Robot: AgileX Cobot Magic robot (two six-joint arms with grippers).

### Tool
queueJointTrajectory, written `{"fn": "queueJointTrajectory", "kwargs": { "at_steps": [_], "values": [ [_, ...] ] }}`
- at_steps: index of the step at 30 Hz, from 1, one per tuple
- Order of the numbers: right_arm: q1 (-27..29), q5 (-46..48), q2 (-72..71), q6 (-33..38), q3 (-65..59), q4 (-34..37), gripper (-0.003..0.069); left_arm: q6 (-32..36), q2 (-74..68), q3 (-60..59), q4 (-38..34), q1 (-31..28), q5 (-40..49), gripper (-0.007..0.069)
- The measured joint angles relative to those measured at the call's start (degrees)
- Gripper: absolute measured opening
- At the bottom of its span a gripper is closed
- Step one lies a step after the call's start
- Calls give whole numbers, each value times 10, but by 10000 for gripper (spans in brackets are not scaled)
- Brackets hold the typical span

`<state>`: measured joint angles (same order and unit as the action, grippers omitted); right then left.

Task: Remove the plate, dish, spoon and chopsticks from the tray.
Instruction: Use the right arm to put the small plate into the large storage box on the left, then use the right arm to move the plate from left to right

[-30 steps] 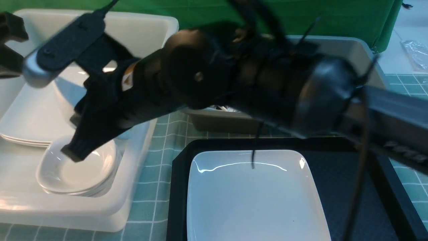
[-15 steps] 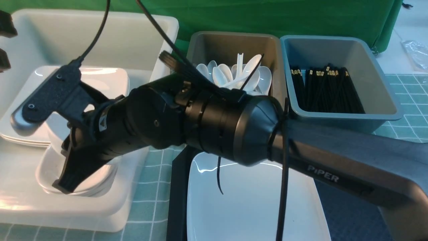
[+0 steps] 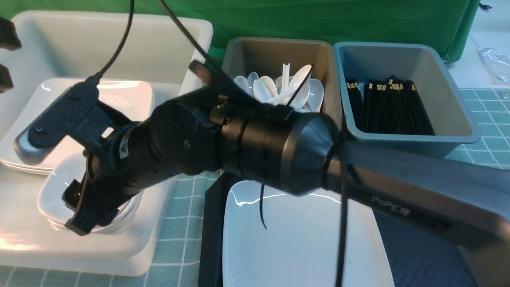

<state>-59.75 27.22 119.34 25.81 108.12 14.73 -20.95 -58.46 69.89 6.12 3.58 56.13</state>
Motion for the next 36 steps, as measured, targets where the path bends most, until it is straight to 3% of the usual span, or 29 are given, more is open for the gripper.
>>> {"fn": "queueJointTrajectory", "kwargs": {
  "at_steps": [4,7,9,12,15,17,20,26,30,31,32,33,36],
  "values": [
    [2,81,-44,-49,0,-67,473,21,0,0,0,0,14,11],
    [32,205,-114,-128,1,-185,170,65,0,0,-20,0,23,11],
    [66,274,-146,-156,1,-215,78,114,0,0,-57,-1,25,11],
    [128,364,-190,-176,-9,-234,36,183,-5,0,-127,-1,25,11],
    [203,373,-247,-199,-75,-240,27,255,-24,0,-197,9,32,11],
    [238,370,-275,-212,-121,-238,26,271,-35,0,-212,22,37,11],
    [326,333,-338,-239,-267,-208,24,285,-76,0,-202,88,57,5],
    [419,222,-400,-247,-523,-57,59,235,-155,0,-144,255,55,1],
    [419,160,-402,-245,-607,-3,183,209,-196,0,-130,298,34,1],
    [414,120,-400,-245,-645,19,279,205,-214,0,-131,305,29,1],
    [414,116,-400,-245,-648,21,303,206,-217,0,-131,306,28,1],
    [409,92,-397,-244,-666,29,382,205,-235,0,-131,307,26,1],
    [401,50,-383,-244,-684,41,484,202,-263,0,-126,307,19,5]
  ]
}}
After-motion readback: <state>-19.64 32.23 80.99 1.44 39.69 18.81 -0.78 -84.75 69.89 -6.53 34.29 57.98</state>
